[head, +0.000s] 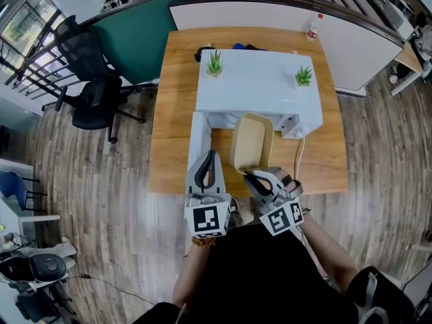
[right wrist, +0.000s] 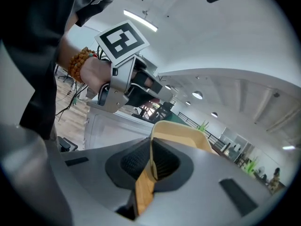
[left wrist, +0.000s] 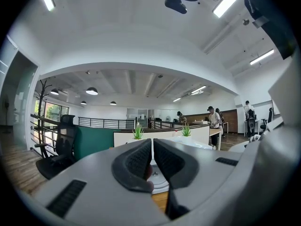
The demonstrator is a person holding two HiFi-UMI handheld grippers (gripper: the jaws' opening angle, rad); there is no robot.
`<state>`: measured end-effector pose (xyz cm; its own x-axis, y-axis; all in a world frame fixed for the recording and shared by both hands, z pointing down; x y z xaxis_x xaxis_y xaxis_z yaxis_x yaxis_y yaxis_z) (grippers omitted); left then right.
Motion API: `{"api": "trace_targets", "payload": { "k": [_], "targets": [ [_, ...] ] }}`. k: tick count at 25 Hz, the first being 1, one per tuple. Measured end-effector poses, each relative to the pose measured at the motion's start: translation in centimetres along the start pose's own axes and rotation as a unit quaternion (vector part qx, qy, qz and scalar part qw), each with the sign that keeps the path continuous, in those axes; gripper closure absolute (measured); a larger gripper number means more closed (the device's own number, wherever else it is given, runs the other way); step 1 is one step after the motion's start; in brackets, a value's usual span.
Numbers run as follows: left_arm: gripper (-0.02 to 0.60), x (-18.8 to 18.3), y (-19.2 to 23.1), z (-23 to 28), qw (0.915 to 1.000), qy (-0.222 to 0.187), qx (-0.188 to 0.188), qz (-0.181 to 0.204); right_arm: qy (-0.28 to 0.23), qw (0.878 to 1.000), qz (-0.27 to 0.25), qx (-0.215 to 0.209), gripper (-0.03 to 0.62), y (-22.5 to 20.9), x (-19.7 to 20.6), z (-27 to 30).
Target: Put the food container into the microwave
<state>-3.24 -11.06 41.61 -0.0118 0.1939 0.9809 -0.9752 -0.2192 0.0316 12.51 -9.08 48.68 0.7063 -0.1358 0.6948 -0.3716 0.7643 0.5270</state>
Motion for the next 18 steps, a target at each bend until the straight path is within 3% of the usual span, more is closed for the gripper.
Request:
{"api": "trace_targets", "payload": {
  "k": [18],
  "targets": [
    [0.551,2.1,-0.4,-0.9,0.9988,0.027,0.042,0.004,0.042,0.999,0.009,-0.020,0.572,3.4,1.2,2.1]
  ]
}}
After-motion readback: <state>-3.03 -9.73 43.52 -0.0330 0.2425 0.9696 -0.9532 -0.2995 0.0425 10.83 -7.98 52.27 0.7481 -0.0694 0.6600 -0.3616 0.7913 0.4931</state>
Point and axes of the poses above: the fingertips, and each gripper's own axes: z forward along the fingers, y to its left, x out of its underside, the point moved 8 cm from there along -z, backward along the fingers, and after that the axes turned 12 degrees about y, right-handed, at the moved point
